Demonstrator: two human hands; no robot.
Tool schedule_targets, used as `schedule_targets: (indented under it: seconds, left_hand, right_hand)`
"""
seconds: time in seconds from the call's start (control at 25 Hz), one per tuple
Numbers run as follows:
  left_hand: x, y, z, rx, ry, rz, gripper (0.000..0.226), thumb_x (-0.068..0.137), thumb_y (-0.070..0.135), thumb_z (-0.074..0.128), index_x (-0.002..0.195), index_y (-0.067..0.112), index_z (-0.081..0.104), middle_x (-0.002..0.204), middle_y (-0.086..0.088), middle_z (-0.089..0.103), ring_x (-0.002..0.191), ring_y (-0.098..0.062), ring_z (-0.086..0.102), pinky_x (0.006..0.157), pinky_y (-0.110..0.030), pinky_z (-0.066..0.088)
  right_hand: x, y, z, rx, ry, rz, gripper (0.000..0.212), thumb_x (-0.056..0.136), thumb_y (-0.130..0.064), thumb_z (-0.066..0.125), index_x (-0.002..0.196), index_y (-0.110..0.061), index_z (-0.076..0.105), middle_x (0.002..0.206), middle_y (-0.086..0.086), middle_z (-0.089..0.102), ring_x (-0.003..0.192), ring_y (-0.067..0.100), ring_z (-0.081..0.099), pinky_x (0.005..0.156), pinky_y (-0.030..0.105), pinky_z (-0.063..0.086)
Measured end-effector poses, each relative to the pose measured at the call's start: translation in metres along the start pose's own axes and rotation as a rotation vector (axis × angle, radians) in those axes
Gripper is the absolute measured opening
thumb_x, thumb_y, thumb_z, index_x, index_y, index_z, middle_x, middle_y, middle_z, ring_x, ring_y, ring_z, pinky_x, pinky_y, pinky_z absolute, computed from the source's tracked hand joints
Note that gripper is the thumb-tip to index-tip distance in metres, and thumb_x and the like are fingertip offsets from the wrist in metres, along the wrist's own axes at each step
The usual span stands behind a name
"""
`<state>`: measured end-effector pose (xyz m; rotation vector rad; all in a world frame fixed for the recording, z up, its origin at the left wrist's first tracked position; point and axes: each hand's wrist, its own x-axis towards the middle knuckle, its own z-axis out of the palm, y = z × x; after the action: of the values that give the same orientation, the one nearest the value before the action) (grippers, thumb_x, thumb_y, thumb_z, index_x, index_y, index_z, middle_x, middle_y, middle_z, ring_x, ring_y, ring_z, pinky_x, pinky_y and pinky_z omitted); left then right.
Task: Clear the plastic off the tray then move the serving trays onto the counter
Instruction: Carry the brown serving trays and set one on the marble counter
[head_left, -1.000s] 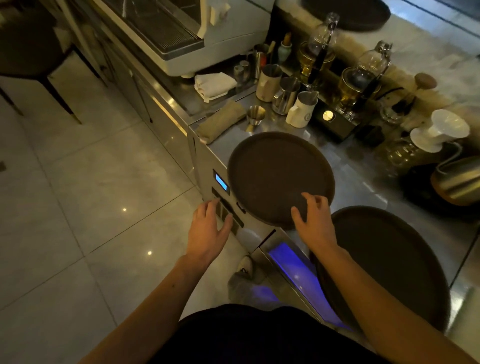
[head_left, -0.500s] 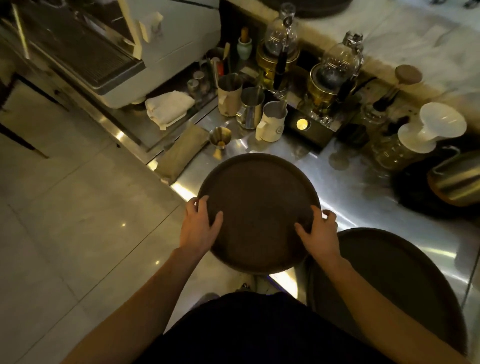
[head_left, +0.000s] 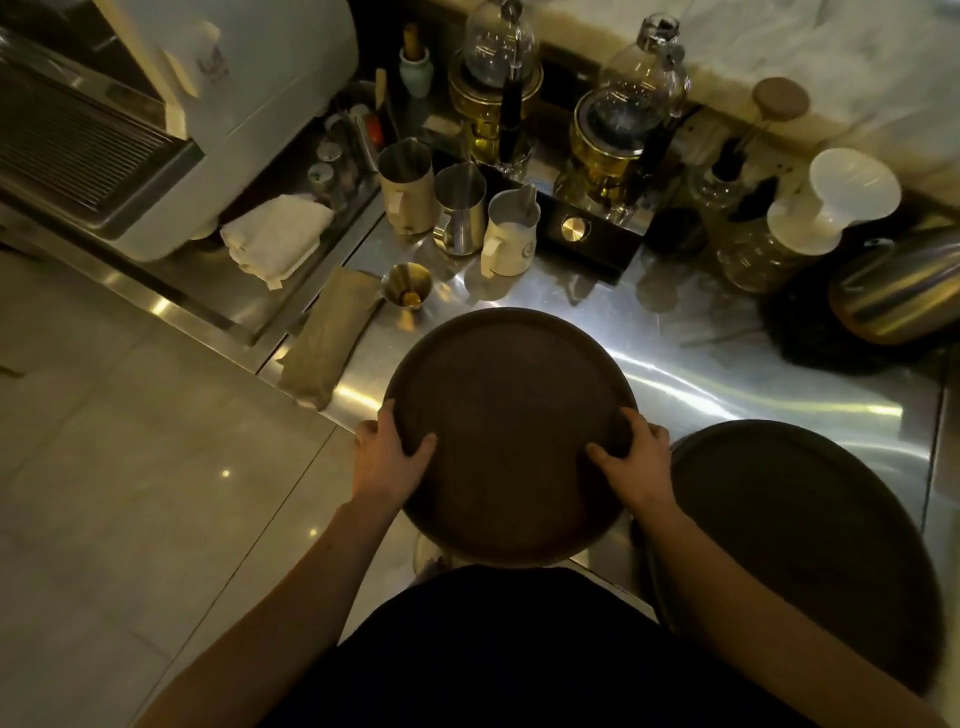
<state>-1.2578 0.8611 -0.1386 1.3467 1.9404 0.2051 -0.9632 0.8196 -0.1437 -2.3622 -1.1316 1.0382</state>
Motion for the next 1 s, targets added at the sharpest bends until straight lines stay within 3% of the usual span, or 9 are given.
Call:
schedule_targets:
  seconds: [0.16,0.32,0.44,0.68,1.0]
  left_hand:
    - [0.006,-0.008,-0.014,-0.060,0.029,-0.028,0.086,0.079,0.045,0.073,0.148,0.025,0.026,0.140,-0.018,0.032,0.128,-0.038,0.040,0.103,-0.048,0.041]
    - [0.003,-0.011,-0.022,-0.070,0.091,-0.015,0.094,0.076,0.043,0.077,0.150,0.018,0.024,0.142,-0.019,0.034,0.130,-0.036,0.041,0.103,-0.047,0.041]
    - [0.001,-0.012,-0.031,-0.093,0.101,0.045,0.090,0.074,0.043,0.079,0.146,0.016,0.032,0.140,-0.018,0.036,0.125,-0.035,0.046,0.101,-0.044,0.043]
    - [-0.010,0.003,-0.045,-0.136,0.049,0.186,0.093,0.075,0.036,0.080,0.149,0.018,0.027,0.143,-0.015,0.028,0.125,-0.033,0.046,0.103,-0.041,0.042]
    - [-0.041,0.044,-0.024,-0.070,-0.012,0.386,0.084,0.074,0.034,0.081,0.143,0.016,0.036,0.136,-0.016,0.036,0.119,-0.032,0.049,0.097,-0.036,0.044]
  right_hand:
    - [-0.012,-0.008,0.004,0.043,0.056,-0.015,0.072,0.081,-0.035,0.074,0.142,-0.023,0.038,0.140,0.012,0.035,0.127,0.032,0.043,0.108,0.043,0.037]
    - [-0.026,-0.011,0.008,0.048,0.110,-0.008,0.076,0.078,-0.037,0.076,0.143,-0.022,0.038,0.138,0.012,0.038,0.127,0.032,0.042,0.108,0.044,0.037]
    - [-0.041,-0.010,0.010,0.071,0.126,0.013,0.080,0.076,-0.038,0.077,0.144,-0.023,0.037,0.139,0.013,0.038,0.126,0.033,0.043,0.109,0.047,0.038]
    - [-0.086,0.000,0.005,0.195,0.270,0.067,0.080,0.077,-0.028,0.078,0.145,-0.023,0.036,0.137,0.012,0.035,0.124,0.031,0.044,0.106,0.044,0.039]
    - [-0.150,0.046,-0.013,0.316,0.437,0.206,0.083,0.078,-0.024,0.078,0.148,-0.022,0.033,0.141,0.012,0.032,0.128,0.031,0.041,0.107,0.044,0.036]
